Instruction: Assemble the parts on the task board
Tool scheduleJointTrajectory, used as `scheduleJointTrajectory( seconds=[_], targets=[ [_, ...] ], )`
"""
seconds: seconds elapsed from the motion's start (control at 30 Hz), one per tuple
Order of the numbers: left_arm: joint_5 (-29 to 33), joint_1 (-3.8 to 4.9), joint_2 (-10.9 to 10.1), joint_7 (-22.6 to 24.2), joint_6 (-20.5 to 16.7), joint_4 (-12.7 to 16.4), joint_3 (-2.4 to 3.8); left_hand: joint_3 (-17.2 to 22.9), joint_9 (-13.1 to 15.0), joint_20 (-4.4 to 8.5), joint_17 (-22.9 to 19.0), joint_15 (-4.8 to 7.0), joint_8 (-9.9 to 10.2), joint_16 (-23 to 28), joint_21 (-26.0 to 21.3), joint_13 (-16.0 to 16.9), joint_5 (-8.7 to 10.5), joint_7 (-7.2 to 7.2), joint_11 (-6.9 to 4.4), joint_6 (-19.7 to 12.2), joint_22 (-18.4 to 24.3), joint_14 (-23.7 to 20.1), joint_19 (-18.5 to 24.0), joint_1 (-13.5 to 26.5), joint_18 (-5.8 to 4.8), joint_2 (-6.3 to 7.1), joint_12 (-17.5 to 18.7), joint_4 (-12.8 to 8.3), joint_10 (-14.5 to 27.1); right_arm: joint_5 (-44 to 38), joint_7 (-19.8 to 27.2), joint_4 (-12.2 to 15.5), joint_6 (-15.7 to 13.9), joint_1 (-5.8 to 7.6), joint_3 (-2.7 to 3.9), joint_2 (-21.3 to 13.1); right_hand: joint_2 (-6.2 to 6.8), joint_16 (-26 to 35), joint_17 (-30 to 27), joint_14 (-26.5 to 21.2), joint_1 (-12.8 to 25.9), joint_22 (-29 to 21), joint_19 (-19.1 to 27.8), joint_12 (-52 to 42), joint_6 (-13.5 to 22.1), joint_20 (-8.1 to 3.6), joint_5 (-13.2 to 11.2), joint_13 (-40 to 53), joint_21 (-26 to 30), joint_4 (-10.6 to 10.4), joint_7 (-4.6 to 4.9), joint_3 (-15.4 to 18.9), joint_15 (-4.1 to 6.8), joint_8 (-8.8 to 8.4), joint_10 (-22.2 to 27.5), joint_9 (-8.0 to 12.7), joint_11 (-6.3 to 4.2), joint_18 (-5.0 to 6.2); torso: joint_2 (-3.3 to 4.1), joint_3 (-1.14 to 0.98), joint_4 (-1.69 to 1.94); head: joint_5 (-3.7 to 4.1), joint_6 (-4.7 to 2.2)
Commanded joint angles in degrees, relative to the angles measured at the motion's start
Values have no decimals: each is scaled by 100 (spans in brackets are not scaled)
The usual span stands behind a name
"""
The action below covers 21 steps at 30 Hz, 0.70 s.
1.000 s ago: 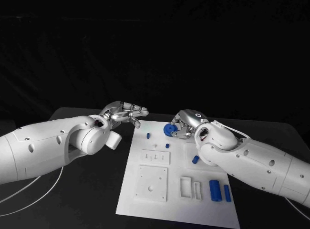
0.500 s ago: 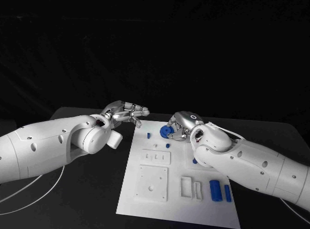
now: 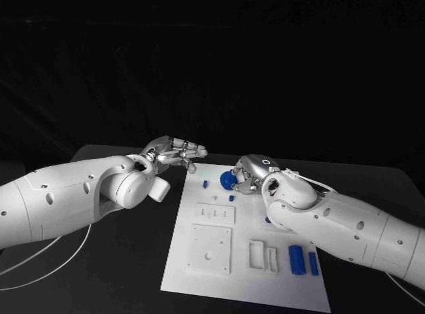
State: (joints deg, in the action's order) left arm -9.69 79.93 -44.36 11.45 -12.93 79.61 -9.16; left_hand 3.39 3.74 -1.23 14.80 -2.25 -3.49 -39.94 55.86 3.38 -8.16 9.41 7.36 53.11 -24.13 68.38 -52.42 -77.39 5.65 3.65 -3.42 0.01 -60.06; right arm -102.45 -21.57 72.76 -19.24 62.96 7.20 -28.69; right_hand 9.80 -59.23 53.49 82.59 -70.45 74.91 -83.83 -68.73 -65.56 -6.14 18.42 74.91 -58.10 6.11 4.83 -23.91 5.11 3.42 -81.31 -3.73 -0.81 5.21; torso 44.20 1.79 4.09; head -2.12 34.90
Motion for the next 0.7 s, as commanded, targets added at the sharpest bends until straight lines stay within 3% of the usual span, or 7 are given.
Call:
scheduleJointTrajectory(
  seconds=[0.03,0.4,0.63,0.7],
  targets=[
    [-22,16,4,22,80,14,5,-7,0,-23,-6,-15,-20,-9,14,9,13,-20,-4,-22,5,-17,4,-4,113,2,-14,30,42,-62,-19,-47,78,-22,-36,35,-2,40,-8,-10,-48,587,-398,17,28,-36,-37,347,27,-7,-2,36,21,14,-5,-5,28,-97,0,-1,-1,-5,5],
    [-22,16,1,4,94,15,5,-3,1,-23,-6,-14,-22,-10,17,9,15,-27,-7,-13,10,-18,6,-13,113,9,-14,42,41,7,19,-84,18,-22,-54,129,10,83,-30,-13,-32,562,-397,61,97,-41,-100,306,61,-153,9,176,26,15,16,-3,36,-87,-5,-2,-4,-13,25],
    [-23,16,49,-26,111,-44,5,2,-6,-24,-8,-15,-13,-7,17,9,26,-30,-6,-147,15,-19,9,-20,112,29,-15,57,55,71,24,-41,-29,-22,-54,159,48,105,-33,-12,-7,544,-397,82,155,-39,-294,280,76,-461,10,415,24,15,25,-2,41,-80,-4,-2,-7,14,39],
    [-23,16,59,-30,115,-58,4,2,-7,-24,-8,-15,-12,-7,16,9,27,-31,-6,-150,15,-19,9,-20,112,29,-15,57,55,91,11,-40,-49,-22,-54,160,41,116,-40,-11,40,532,-396,97,196,-33,-320,269,98,-638,8,492,17,14,36,-3,39,-72,-4,2,-12,16,43]
  ],
)
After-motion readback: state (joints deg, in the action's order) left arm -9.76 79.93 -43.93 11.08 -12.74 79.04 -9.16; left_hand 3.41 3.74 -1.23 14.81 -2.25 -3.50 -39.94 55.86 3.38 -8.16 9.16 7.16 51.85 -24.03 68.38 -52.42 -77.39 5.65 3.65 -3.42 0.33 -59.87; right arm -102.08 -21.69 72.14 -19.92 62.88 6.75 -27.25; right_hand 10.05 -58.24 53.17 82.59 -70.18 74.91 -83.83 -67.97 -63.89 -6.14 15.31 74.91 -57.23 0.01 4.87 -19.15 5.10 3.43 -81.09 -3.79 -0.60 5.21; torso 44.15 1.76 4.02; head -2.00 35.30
